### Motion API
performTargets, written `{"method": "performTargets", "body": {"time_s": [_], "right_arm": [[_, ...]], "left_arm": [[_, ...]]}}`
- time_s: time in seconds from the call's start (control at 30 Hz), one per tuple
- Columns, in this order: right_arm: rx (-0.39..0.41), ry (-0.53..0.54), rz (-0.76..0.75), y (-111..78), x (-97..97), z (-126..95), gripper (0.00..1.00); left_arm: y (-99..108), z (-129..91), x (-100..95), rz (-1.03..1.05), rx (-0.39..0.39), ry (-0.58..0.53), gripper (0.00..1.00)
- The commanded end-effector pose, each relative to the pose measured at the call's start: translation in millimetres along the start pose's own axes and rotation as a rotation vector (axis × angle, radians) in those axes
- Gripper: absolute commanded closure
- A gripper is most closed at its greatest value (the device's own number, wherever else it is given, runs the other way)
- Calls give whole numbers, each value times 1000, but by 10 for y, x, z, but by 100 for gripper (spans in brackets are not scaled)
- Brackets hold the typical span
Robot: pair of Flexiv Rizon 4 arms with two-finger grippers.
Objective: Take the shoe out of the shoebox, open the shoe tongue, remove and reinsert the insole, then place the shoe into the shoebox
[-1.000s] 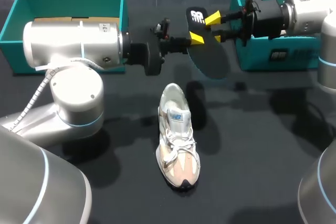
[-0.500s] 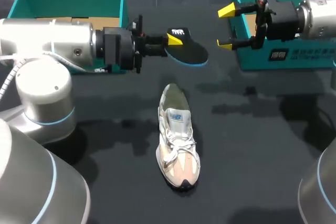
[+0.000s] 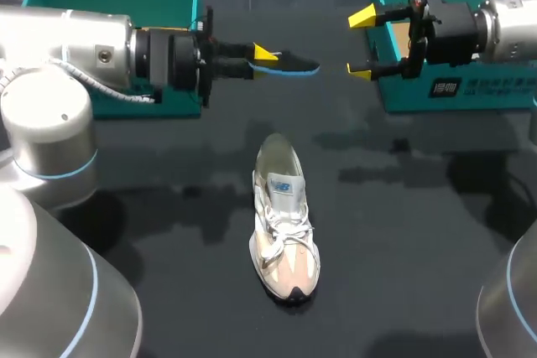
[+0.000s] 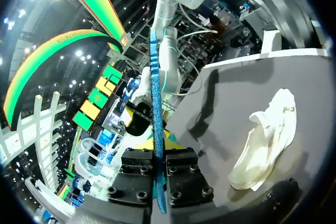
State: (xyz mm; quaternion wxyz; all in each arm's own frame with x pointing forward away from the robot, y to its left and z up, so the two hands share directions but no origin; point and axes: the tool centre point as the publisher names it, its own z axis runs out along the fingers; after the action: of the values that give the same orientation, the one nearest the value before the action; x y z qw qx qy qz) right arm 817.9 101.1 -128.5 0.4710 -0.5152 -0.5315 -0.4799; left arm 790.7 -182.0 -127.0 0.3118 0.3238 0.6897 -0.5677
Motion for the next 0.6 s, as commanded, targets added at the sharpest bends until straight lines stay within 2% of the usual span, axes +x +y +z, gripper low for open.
{"method": "performTargets", "body": {"time_s": [0.03, 0.1, 0.13, 0.53, 0.6], "right_arm": [[-1, -3, 1, -9, 3, 4, 0], [-1, -3, 1, -9, 3, 4, 0], [-1, -3, 1, -9, 3, 4, 0], [-1, -3, 1, -9, 3, 4, 0], [-1, -3, 1, -9, 3, 4, 0]], "left_arm": [[-9, -139, -102, -612, 60, 144, 100], [-6, -111, -142, -872, 77, 411, 100], [-25, -106, -148, -853, 86, 461, 100], [-25, -106, -148, -853, 86, 461, 100], [24, -73, -190, -1031, 133, 439, 100]]}}
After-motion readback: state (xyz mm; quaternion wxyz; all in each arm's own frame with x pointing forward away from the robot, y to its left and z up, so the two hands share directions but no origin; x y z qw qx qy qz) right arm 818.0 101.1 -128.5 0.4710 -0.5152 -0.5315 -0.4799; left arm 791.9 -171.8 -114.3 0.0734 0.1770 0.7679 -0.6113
